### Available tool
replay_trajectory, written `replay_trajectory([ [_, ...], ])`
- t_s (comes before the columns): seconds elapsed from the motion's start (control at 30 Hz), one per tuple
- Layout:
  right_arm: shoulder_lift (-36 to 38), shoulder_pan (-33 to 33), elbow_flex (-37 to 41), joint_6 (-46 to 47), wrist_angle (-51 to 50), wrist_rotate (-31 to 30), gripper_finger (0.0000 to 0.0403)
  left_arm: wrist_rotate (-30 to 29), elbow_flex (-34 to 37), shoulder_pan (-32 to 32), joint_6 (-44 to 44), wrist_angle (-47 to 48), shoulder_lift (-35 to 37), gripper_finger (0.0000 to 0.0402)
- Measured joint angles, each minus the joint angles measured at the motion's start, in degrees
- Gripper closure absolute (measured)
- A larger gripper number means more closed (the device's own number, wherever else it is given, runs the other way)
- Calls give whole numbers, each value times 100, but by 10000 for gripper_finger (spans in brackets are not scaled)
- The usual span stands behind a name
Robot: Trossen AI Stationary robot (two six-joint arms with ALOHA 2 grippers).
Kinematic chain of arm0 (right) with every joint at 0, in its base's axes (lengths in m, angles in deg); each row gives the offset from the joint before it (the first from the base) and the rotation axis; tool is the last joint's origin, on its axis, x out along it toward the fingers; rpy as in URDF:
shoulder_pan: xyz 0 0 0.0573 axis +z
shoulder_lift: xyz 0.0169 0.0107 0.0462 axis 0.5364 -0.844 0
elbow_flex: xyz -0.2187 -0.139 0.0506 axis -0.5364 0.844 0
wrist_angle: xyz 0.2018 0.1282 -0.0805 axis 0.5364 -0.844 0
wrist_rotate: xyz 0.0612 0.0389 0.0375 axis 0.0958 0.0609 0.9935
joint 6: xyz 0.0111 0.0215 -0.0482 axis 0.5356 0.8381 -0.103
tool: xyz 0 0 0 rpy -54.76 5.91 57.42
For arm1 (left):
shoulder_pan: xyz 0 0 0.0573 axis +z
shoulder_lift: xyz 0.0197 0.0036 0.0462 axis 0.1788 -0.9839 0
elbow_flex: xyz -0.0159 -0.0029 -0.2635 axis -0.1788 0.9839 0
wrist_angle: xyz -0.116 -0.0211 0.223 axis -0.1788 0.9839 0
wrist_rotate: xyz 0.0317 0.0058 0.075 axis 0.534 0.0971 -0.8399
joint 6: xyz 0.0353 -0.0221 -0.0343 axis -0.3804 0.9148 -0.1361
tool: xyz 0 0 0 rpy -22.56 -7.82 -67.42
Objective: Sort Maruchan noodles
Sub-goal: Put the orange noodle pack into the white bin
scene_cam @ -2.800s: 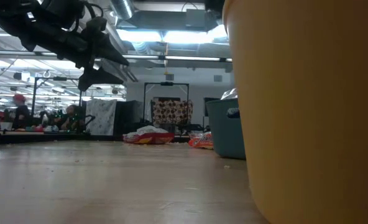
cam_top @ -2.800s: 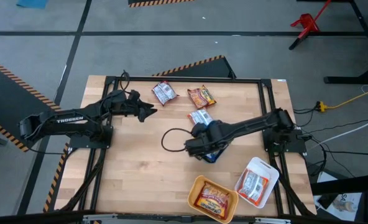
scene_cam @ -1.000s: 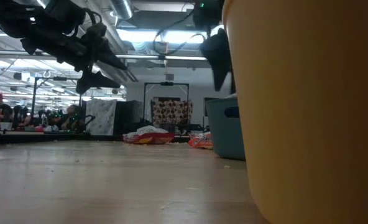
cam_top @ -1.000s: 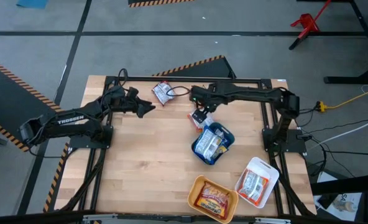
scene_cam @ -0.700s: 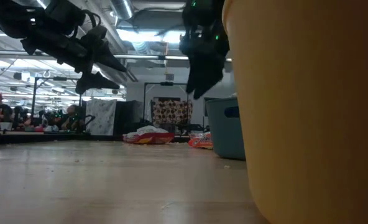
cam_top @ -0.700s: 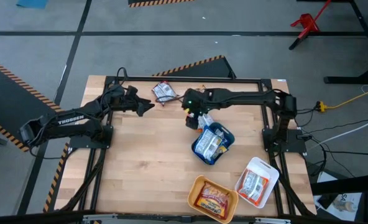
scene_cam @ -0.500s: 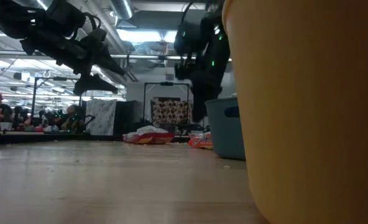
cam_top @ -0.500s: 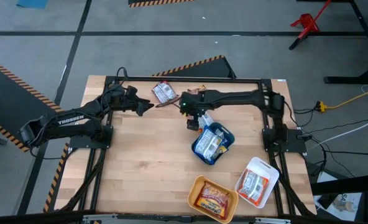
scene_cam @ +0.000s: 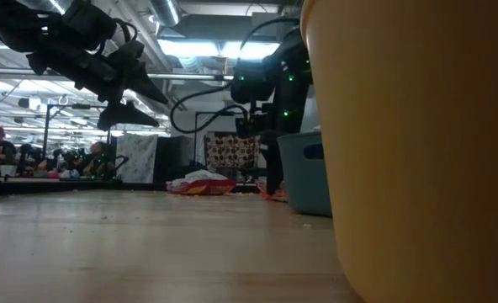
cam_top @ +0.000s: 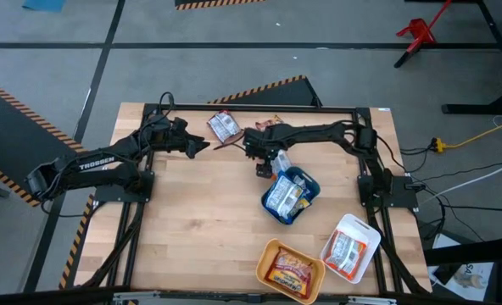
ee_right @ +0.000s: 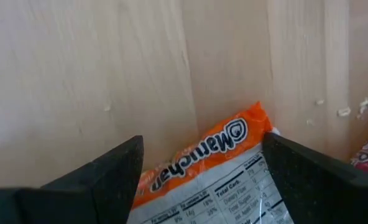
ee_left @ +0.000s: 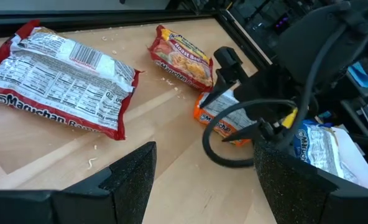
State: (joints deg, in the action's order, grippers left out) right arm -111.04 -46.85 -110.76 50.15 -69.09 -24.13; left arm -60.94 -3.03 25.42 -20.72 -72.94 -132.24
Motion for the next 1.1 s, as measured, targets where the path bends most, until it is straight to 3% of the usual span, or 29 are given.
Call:
replay_trajectory([
  [0.33, 48, -9, -319, -44, -318, -402, 82, -44, 0, 0, -4, 0, 0, 138],
  [0.73, 7, -295, 243, 284, -149, -181, 93, -55, 0, 0, -7, 2, 1, 138],
  [0.87, 19, -282, 311, 375, -130, -124, 155, -93, 0, 0, -7, 16, 0, 138],
  [1.1, 31, -276, 405, 533, -171, -65, 330, -198, 0, 0, -122, 172, 0, 138],
])
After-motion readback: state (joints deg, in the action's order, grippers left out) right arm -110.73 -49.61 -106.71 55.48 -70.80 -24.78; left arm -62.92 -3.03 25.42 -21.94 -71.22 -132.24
